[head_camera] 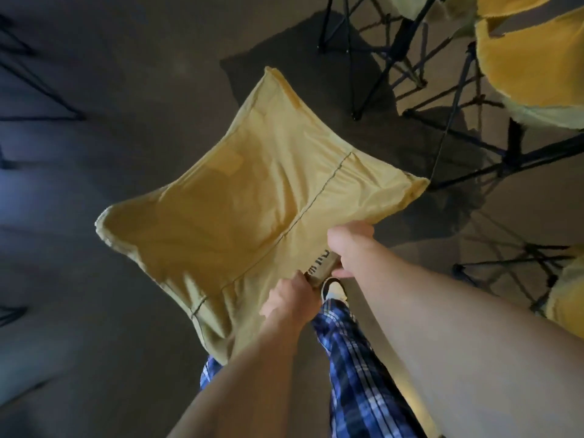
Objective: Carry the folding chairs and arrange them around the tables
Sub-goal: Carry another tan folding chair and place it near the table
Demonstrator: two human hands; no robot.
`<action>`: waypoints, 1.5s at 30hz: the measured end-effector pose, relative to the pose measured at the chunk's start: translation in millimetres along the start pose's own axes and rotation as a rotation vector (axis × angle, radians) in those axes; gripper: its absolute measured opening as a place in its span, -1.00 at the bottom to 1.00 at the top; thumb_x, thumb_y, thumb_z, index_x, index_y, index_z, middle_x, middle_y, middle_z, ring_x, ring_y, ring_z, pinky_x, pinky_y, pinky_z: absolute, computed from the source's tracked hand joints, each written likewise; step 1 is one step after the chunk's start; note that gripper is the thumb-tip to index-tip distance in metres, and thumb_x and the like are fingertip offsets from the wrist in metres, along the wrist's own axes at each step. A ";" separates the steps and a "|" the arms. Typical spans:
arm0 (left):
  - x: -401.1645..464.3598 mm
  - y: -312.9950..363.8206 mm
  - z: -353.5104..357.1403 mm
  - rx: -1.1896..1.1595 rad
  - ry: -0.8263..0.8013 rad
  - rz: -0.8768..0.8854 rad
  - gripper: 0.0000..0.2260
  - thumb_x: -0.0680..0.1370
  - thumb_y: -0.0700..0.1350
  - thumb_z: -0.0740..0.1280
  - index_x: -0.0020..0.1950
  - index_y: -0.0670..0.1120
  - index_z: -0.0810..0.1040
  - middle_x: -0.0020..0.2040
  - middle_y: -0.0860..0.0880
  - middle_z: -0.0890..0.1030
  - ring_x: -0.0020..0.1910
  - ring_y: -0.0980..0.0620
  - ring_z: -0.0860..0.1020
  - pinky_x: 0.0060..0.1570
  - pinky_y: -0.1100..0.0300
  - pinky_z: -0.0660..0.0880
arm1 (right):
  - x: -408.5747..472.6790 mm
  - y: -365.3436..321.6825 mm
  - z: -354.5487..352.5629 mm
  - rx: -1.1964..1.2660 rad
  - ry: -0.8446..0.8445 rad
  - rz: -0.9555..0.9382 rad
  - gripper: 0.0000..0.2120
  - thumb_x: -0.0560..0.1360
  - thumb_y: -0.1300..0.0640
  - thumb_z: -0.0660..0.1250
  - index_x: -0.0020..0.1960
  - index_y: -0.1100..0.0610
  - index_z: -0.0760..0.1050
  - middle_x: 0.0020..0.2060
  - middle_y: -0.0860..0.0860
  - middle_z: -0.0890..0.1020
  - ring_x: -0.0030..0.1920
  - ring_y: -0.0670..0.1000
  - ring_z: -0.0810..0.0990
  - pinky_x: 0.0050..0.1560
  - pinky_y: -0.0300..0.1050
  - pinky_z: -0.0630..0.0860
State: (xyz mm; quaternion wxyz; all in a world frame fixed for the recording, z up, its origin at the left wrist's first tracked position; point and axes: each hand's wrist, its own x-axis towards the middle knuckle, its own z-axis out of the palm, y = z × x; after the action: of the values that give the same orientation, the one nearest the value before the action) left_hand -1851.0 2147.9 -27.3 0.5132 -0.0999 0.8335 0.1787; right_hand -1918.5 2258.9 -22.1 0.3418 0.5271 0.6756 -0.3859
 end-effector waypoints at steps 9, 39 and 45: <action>-39.6 -68.0 26.1 0.007 0.023 -0.335 -0.68 0.53 -0.05 0.14 0.27 0.05 0.44 0.18 -0.09 0.56 0.20 -0.21 0.51 0.21 -0.51 0.18 | 13.0 39.1 19.0 -0.423 0.269 -0.347 -0.65 0.46 0.20 0.29 0.21 0.21 0.32 0.11 0.26 0.56 -0.07 0.31 0.66 -0.15 0.17 0.67; -210.7 -293.8 272.0 -0.829 0.610 -0.824 -0.80 0.55 -0.31 0.10 0.06 -0.10 0.42 -0.02 -0.15 0.56 0.00 -0.23 0.54 -0.21 0.04 0.41 | -205.8 199.9 289.6 -1.636 -0.053 -1.327 -0.58 0.57 0.26 0.18 0.39 0.29 0.18 0.29 0.25 0.48 0.26 0.30 0.50 0.16 0.08 0.46; -175.8 -316.2 222.0 -0.940 0.698 -0.856 -0.85 0.52 -0.33 0.09 -0.06 -0.09 0.30 -0.18 -0.17 0.48 -0.02 -0.19 0.39 -0.22 0.03 0.37 | -224.8 144.4 343.1 -1.687 -0.087 -1.377 -0.57 0.59 0.17 0.21 0.38 0.28 0.19 0.28 0.23 0.49 0.28 0.29 0.47 0.07 0.03 0.39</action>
State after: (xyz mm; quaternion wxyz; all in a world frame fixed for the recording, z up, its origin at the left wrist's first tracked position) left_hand -1478.7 1944.2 -23.2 0.1451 -0.6788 0.6716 0.2591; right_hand -1711.3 1876.7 -10.9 0.3277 -0.3826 0.8606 0.0748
